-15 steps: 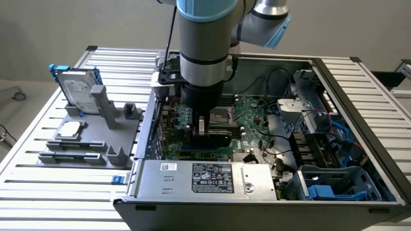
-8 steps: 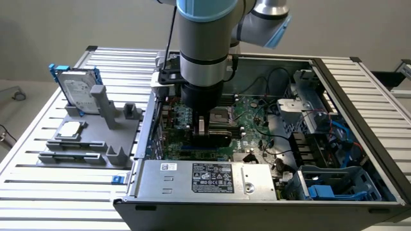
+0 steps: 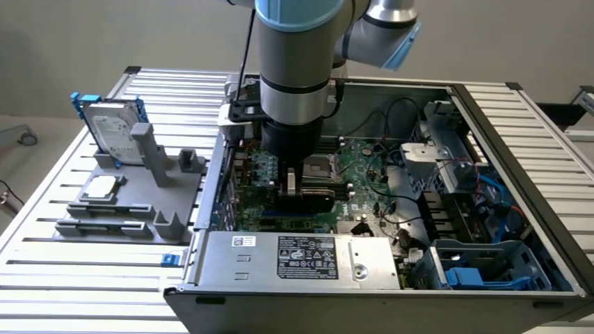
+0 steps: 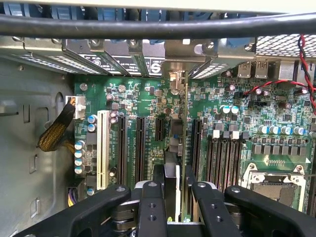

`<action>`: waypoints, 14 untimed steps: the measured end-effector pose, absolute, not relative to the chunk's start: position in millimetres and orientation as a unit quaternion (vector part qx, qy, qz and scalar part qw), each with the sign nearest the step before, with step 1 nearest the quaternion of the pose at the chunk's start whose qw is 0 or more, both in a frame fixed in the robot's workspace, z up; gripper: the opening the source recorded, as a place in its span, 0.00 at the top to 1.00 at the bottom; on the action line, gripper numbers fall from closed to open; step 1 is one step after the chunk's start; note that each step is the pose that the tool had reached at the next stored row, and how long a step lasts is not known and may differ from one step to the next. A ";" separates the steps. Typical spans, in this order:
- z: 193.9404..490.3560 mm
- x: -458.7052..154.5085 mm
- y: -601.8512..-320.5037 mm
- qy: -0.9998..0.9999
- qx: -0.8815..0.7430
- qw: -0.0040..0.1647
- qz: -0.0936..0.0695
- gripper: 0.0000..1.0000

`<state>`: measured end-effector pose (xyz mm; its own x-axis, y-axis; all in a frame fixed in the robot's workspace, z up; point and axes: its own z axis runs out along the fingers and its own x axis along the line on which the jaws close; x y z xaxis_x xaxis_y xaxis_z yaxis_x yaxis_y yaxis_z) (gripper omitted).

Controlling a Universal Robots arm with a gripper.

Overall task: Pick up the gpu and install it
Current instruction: 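Insert the gpu into the slot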

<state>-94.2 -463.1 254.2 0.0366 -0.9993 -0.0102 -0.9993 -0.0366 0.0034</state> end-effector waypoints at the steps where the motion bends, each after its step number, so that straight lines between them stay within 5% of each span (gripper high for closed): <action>1: 254.2 -94.2 -463.1 0.694 -0.720 0.002 0.005 0.74; 14: 254.2 -94.2 -463.1 0.694 -0.720 0.002 0.005 0.74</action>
